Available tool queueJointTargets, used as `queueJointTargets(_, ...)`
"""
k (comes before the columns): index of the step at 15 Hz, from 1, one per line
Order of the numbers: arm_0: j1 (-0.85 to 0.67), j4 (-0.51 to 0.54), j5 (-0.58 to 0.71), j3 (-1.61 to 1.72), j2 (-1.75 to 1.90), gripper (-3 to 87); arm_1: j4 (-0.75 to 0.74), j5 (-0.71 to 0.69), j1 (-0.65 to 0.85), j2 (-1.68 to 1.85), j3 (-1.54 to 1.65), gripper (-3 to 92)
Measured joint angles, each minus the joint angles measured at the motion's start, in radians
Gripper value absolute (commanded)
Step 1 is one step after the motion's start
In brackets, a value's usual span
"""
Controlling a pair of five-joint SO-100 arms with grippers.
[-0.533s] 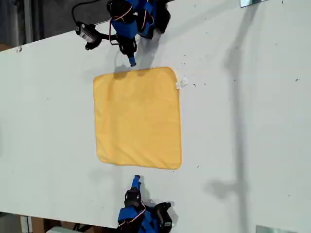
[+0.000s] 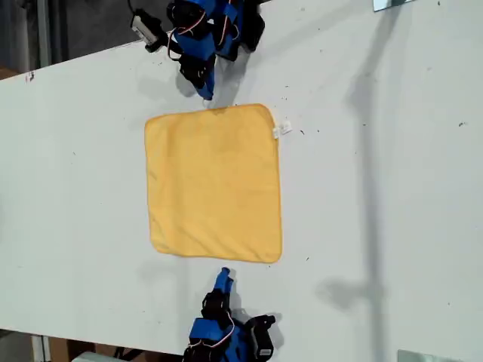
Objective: Grasp corners of a square towel and fold twice.
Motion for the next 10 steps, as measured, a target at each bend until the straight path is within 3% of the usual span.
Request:
queueJointTargets(2,-0.003,-0.009,0.017,-0.015,0.000,7.9,0.015,-0.020,-0.023,0.000,-0.002,1.4)
queueJointTargets(4,-0.017,-0.028,0.074,-0.015,0.000,9.7,0.043,-0.035,-0.026,0.002,-0.018,22.1)
queueJointTargets(5,-0.035,-0.028,0.051,-0.015,0.000,9.3,0.023,-0.147,-0.069,0.002,-0.026,22.8)
queueJointTargets(7,-0.038,-0.072,0.011,-0.003,0.000,10.1,-0.227,-0.330,-0.236,-0.066,-0.032,26.6)
queueJointTargets(10,-0.060,-0.094,0.005,0.006,0.000,10.2,-0.336,-0.399,-0.388,-0.693,-0.282,27.3)
